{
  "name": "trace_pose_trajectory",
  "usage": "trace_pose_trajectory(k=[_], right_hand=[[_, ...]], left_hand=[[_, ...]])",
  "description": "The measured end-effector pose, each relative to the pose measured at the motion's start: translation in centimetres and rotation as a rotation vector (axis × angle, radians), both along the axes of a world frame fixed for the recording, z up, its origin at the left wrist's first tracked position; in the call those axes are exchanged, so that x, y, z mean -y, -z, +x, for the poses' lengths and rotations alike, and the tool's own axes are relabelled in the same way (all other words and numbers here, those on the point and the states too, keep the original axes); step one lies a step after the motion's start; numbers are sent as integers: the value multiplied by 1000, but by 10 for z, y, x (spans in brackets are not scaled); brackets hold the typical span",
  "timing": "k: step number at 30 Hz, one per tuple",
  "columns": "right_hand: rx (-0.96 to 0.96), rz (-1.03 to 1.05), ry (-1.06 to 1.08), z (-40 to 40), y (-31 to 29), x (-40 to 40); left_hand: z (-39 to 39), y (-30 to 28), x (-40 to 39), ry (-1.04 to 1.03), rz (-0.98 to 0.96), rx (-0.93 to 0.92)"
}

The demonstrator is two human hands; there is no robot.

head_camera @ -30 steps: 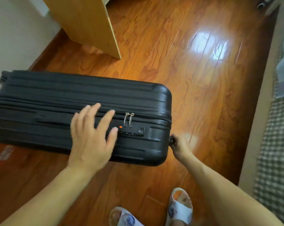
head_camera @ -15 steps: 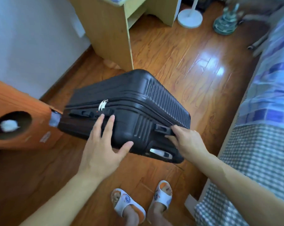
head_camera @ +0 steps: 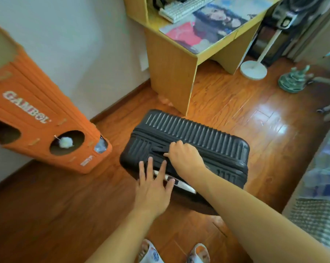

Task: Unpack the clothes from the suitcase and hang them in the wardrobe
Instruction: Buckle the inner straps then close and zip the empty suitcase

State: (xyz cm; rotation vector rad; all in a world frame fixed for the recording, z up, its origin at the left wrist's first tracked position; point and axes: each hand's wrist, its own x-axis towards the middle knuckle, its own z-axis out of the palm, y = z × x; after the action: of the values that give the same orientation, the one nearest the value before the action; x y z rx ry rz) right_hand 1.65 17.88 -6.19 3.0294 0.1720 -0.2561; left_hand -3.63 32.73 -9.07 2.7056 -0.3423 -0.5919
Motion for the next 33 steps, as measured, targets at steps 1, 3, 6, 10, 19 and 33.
trace_pose_trajectory(k=[1, 3, 6, 10, 19, 33], right_hand=[[6, 40, 1, 0, 0, 4], [-56, 249, 46, -7, -9, 28], [-199, 318, 104, -41, -19, 84], [-451, 213, 322, -113, -11, 144], [-447, 632, 519, 6, 25, 134], [-385, 65, 164, 342, 5, 70]], left_hand=[[2, 3, -6, 46, 31, -23], [11, 5, -16, 122, 94, -16], [26, -1, -22, 146, 118, -11], [47, -6, -30, 147, 162, -24], [142, -3, -31, 34, 288, -2], [320, 5, -67, -439, 302, -49]])
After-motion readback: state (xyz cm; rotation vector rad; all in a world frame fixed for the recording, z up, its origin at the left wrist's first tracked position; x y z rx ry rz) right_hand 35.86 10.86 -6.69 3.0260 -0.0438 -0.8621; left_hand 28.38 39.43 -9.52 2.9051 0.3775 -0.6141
